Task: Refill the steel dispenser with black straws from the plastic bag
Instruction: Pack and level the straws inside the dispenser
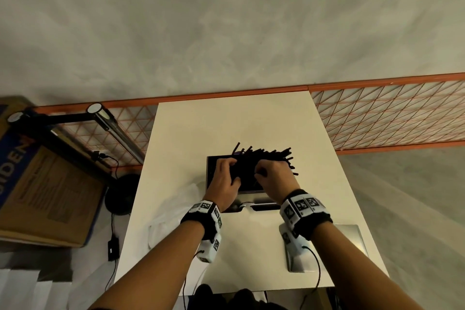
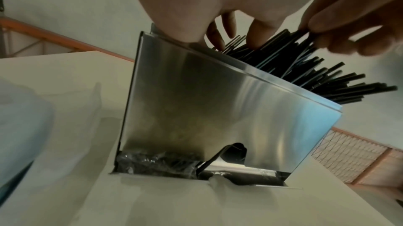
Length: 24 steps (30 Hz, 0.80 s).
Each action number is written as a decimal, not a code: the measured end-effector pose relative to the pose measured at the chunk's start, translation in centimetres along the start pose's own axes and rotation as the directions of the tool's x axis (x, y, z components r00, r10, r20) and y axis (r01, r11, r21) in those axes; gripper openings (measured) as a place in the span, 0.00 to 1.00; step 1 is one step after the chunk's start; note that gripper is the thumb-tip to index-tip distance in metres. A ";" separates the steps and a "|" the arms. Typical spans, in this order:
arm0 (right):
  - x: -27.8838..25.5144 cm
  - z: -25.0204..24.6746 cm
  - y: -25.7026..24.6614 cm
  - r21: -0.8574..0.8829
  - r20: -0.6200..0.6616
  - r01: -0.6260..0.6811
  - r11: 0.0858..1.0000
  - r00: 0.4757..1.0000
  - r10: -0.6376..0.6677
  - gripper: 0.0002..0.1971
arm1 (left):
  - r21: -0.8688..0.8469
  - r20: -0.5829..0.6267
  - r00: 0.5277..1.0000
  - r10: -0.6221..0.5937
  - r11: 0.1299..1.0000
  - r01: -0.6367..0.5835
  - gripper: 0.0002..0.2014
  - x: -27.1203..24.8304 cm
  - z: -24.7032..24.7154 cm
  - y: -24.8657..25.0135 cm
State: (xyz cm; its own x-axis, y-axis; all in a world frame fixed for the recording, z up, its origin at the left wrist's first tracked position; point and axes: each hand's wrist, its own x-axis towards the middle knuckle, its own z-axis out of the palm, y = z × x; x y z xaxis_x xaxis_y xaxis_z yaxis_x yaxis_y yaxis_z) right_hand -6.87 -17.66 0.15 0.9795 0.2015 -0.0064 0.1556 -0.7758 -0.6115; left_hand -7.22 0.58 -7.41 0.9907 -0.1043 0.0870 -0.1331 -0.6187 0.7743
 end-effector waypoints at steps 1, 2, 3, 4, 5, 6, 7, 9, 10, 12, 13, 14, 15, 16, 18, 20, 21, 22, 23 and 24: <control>0.3 -0.7 -0.3 0.016 -0.031 0.020 1.000 0.999 -0.020 0.02 | -0.025 0.000 1.000 -0.017 1.000 0.017 0.23 0.0 -0.1 -0.1; 0.6 -1.6 -0.4 0.029 -0.071 0.035 0.999 0.997 -0.033 0.02 | -0.056 0.003 1.000 -0.030 0.998 0.030 0.24 0.0 -0.1 0.0; 0.7 -2.6 -0.5 0.045 -0.119 0.047 0.998 0.992 -0.042 0.02 | -0.096 0.008 0.999 -0.039 0.995 0.040 0.26 0.0 -0.1 0.1; 0.9 -3.4 -0.7 0.062 -0.175 0.060 0.996 0.983 -0.049 0.02 | -0.140 0.018 0.999 -0.050 0.989 0.052 0.27 0.0 -0.1 0.2; 1.1 -4.0 -0.8 0.083 -0.230 0.073 0.994 0.972 -0.052 0.02 | -0.184 0.032 0.998 -0.058 0.981 0.063 0.29 -0.1 -0.2 0.3; 1.3 -4.4 -0.9 0.118 -0.275 0.079 0.990 0.960 -0.044 0.02 | -0.209 0.053 0.997 -0.059 0.976 0.069 0.31 -0.2 -0.2 0.4; 1.6 -4.6 -0.9 0.165 -0.301 0.071 0.984 0.954 -0.018 0.03 | -0.213 0.068 0.996 -0.050 0.975 0.063 0.33 -0.2 -0.3 0.5; 2.0 -4.4 -0.9 0.252 -0.297 0.005 0.968 0.952 0.072 0.03 | -0.171 0.069 0.997 -0.028 0.985 0.040 0.38 -0.3 -0.3 0.4; 2.2 -4.1 -0.9 0.278 -0.282 -0.031 0.960 0.953 0.112 0.04 | -0.140 0.060 0.998 -0.025 0.990 0.033 0.41 -0.3 -0.2 0.3; 2.4 -3.2 -0.7 0.239 -0.252 -0.068 0.969 0.959 0.130 0.04 | -0.079 0.048 0.997 -0.054 0.995 0.058 0.47 -0.3 0.1 0.1; 2.3 -2.7 -0.6 0.187 -0.233 -0.075 0.980 0.965 0.118 0.04 | -0.033 0.049 0.996 -0.079 0.996 0.080 0.49 -0.2 0.2 0.1; 2.3 -2.2 -0.5 0.140 -0.215 -0.074 0.987 0.971 0.104 0.03 | 0.026 0.053 0.994 -0.099 0.995 0.098 0.50 -0.1 0.3 0.0; 2.2 -1.9 -0.3 0.112 -0.205 -0.071 0.991 0.974 0.093 0.03 | 0.094 0.061 0.992 -0.107 0.990 0.101 0.50 0.0 0.4 0.0; 2.1 -1.7 0.1 0.093 -0.206 -0.068 0.993 0.975 0.086 0.03 | 0.159 0.066 0.992 -0.104 0.983 0.092 0.50 0.0 0.5 0.1; 2.1 -1.7 0.7 0.051 -0.241 -0.083 0.995 0.966 0.093 0.03 | 0.230 0.052 0.995 -0.086 0.970 0.072 0.50 -0.1 0.6 0.4; 1.9 -1.5 1.1 -0.012 -0.243 -0.063 0.998 0.968 0.058 0.04 | 0.204 0.040 0.994 -0.100 0.975 0.090 0.51 -0.2 0.4 0.6; 1.9 -1.1 1.1 -0.062 -0.214 -0.011 0.998 0.977 -0.002 0.05 | 0.180 0.052 0.992 -0.119 0.978 0.108 0.53 -0.1 0.3 0.5; 1.8 -0.7 1.0 -0.126 -0.175 0.052 0.991 0.982 -0.074 0.06 | 0.159 0.075 0.987 -0.142 0.979 0.129 0.56 0.0 0.3 0.5; 1.8 -0.3 1.0 -0.186 -0.150 0.098 0.978 0.981 -0.127 0.07 | 0.142 0.100 0.982 -0.162 0.979 0.147 0.59 0.1 0.2 0.5; 1.7 0.0 1.1 -0.221 -0.163 0.112 0.969 0.975 -0.151 0.08 | 0.126 0.118 0.979 -0.169 0.980 0.155 0.61 0.3 0.2 0.4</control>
State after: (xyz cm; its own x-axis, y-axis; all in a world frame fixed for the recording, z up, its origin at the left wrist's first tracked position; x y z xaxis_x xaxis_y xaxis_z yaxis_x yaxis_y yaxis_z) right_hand -5.02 -18.17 -0.50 0.9525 0.2157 0.2148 0.2893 -0.8612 -0.4179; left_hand -7.01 0.13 -7.17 0.9888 -0.0887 -0.1197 0.0193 -0.7202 0.6935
